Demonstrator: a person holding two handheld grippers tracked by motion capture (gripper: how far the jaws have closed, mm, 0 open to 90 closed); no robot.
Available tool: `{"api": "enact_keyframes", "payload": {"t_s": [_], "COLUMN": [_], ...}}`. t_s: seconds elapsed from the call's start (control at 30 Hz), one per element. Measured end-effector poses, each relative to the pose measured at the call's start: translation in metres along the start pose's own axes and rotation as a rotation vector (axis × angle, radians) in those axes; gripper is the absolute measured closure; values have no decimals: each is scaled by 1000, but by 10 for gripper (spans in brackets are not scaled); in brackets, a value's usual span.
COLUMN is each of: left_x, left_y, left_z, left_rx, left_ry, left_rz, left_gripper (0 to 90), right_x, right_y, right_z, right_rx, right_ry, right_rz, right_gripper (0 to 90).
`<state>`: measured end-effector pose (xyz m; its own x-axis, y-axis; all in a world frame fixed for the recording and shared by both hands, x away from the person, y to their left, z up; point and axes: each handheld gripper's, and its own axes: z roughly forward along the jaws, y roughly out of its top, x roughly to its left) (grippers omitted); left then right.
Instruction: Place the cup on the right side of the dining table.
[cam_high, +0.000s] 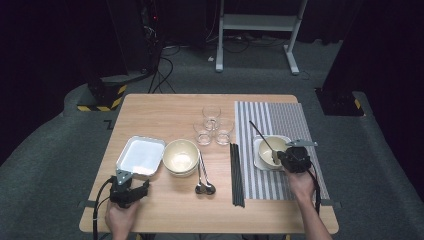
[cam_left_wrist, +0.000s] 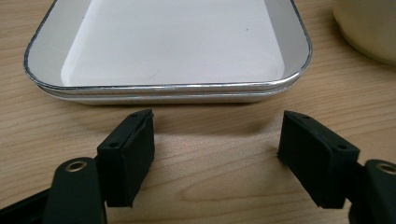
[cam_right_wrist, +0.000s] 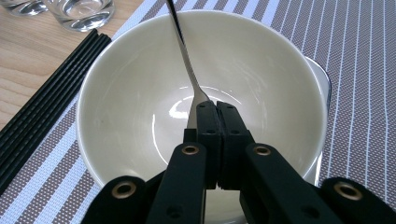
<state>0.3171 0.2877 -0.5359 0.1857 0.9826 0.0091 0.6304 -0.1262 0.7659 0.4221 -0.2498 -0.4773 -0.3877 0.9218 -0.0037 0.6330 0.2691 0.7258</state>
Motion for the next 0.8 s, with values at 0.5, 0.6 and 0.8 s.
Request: {"api": "enact_keyframes", "payload": {"t_s": [0.5, 0.6, 0.8], "left_x": [0, 0, 0], "left_y": [0, 0, 0], "left_z": [0, 0, 0], "left_rx": [-1, -1, -1], "left_ry": [0, 0, 0], "left_rz": [-1, 0, -1], "left_gripper": [270, 269, 270], "right_x": [0, 0, 0], "right_y": [-3, -3, -3], "right_z": [5, 5, 5], "right_rx": [9, 12, 13], "right_ry": [-23, -25, -25], "right_rz": [3, 1, -1], "right_gripper": [885, 885, 886]}}
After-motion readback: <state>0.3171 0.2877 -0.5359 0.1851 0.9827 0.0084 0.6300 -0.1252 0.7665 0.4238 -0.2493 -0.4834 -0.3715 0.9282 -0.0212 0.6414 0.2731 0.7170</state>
